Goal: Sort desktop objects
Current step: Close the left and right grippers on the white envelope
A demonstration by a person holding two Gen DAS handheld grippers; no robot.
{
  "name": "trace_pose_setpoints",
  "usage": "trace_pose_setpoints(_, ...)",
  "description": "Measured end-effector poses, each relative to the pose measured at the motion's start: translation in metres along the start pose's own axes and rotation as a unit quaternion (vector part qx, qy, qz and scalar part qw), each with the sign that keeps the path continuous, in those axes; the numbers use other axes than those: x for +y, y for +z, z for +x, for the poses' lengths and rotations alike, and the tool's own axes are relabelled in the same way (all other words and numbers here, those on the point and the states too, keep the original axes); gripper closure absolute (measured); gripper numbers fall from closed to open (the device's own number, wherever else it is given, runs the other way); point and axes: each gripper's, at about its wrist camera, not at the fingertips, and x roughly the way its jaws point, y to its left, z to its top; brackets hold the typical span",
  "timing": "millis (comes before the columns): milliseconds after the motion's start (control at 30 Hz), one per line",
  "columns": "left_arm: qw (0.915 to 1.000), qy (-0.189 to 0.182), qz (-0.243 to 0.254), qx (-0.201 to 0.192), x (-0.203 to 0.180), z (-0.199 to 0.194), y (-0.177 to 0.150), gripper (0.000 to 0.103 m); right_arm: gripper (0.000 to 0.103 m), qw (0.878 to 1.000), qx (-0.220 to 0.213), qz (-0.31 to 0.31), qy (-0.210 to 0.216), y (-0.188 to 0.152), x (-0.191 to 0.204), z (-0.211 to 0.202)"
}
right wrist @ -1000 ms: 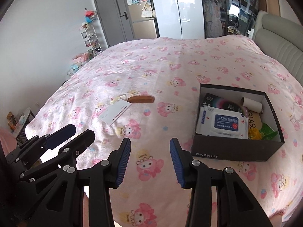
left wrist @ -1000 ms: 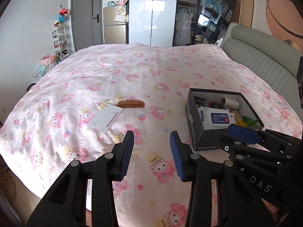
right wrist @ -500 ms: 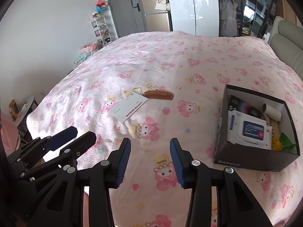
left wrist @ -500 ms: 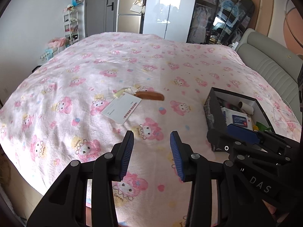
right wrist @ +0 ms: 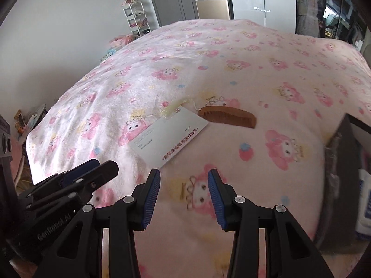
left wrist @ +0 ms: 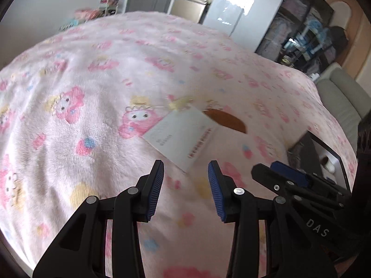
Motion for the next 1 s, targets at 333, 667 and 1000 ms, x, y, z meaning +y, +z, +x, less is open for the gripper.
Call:
trace_pose_setpoints(333, 0.9953, -0.027, -0.088, 0.030, 0.037, 0.070, 0.018, 0.063, 0.064, 0.998, 0.049, 0.017, 0.026, 0.018, -0.008, 0.082)
trace_pose_setpoints(667, 0.9928, -0.040, -0.111, 0.021, 0.045, 0.087, 0.010, 0.090, 0.069, 0.994, 0.071, 0.049, 0.071, 0.018, -0.014, 0.114)
trace_pose_setpoints(1000, 0.9938, -0.043, -0.096, 0.038, 0.027, 0.069, -0.003, 0.086, 0.096, 0.993, 0.064, 0.015, 0.096, 0.010, 0.000, 0.075)
